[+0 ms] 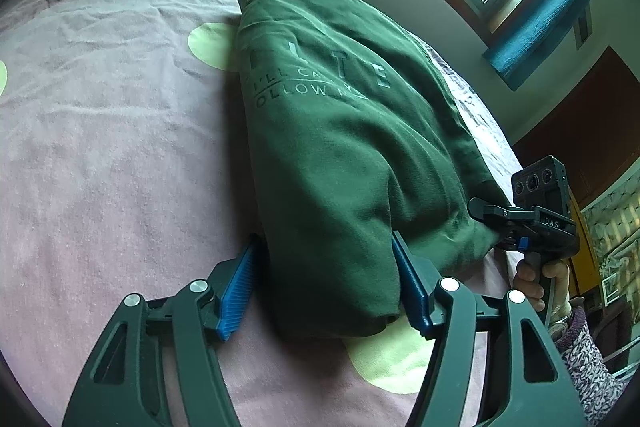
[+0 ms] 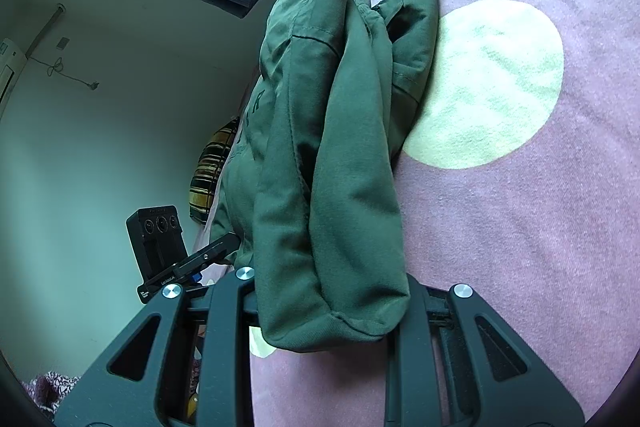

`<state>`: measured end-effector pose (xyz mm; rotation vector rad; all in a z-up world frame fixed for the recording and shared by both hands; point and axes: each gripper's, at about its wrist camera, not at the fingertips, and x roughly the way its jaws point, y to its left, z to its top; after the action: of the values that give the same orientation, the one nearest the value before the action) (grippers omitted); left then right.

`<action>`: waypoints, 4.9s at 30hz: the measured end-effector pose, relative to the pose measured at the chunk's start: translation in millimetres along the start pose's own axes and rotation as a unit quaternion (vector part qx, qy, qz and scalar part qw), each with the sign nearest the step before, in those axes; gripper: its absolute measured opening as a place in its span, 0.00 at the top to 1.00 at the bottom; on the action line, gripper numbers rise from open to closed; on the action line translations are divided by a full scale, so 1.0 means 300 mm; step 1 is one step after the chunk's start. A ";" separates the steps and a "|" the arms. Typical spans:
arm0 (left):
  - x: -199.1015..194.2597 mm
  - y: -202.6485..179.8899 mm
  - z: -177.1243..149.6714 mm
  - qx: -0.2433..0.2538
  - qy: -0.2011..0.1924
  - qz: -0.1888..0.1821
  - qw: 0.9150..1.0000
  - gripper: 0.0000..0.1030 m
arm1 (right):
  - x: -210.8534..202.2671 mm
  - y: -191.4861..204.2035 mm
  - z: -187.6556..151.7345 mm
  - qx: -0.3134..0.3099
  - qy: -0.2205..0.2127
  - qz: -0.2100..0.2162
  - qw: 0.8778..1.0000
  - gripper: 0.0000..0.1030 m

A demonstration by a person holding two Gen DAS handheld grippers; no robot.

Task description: Fold small clothes

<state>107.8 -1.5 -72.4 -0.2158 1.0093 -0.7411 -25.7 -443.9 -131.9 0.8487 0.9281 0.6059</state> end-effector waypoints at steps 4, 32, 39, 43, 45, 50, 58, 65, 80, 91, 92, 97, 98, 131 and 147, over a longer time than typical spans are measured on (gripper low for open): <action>-0.001 -0.008 -0.003 0.004 -0.005 0.008 1.000 0.35 | 0.001 0.003 0.004 -0.003 -0.003 -0.004 1.000 0.78; 0.150 0.181 0.419 -0.045 0.004 0.003 0.999 0.27 | 0.225 -0.023 0.596 0.026 -0.031 -0.086 0.996 0.18; 0.206 0.175 0.426 -0.031 0.015 0.007 0.999 0.23 | 0.239 -0.163 0.613 0.088 -0.030 -0.030 0.995 0.88; 0.198 0.188 0.420 -0.042 0.012 0.001 0.999 0.23 | 0.202 -0.205 0.603 0.105 -0.054 -0.006 0.993 0.91; 0.184 0.175 0.413 -0.036 0.006 0.013 0.999 0.23 | 0.186 -0.194 0.592 0.101 -0.059 -0.019 0.993 0.90; 0.108 0.134 0.360 -0.015 -0.016 0.068 0.997 0.23 | 0.105 -0.200 0.522 0.109 -0.074 -0.062 0.989 0.95; -0.064 0.066 0.185 -0.010 -0.046 0.144 0.989 0.23 | 0.009 -0.096 0.288 0.075 -0.087 -0.113 0.987 0.81; -0.167 0.001 0.005 -0.047 -0.055 0.179 0.981 0.22 | -0.042 0.040 0.098 0.039 -0.114 -0.155 0.981 0.37; -0.216 -0.277 -0.202 0.019 -0.087 0.252 0.964 0.16 | -0.004 0.279 -0.218 -0.113 -0.087 -0.326 0.934 0.12; -0.262 -0.341 -0.267 0.027 -0.110 0.286 0.952 0.16 | 0.014 0.368 -0.294 -0.146 -0.096 -0.354 0.919 0.11; -0.266 -0.342 -0.270 0.025 -0.111 0.287 0.951 0.16 | 0.017 0.378 -0.300 -0.147 -0.098 -0.355 0.918 0.11; -0.270 -0.363 -0.286 0.038 -0.114 0.296 0.948 0.16 | 0.011 0.398 -0.315 -0.153 -0.111 -0.361 0.913 0.11; -0.269 -0.369 -0.290 0.042 -0.114 0.297 0.947 0.16 | 0.009 0.400 -0.317 -0.153 -0.113 -0.363 0.912 0.11; -0.274 -0.400 -0.300 0.046 -0.116 0.297 0.947 0.16 | 0.052 0.405 -0.353 -0.156 -0.110 -0.371 0.909 0.11; -0.278 -0.412 -0.302 0.059 -0.120 0.293 0.947 0.16 | 0.067 0.396 -0.357 -0.156 -0.098 -0.373 0.909 0.11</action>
<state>-50.8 -23.8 -3.1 0.0998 0.7356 -0.2199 -120.6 -326.1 -76.5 0.2137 0.8583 -0.0086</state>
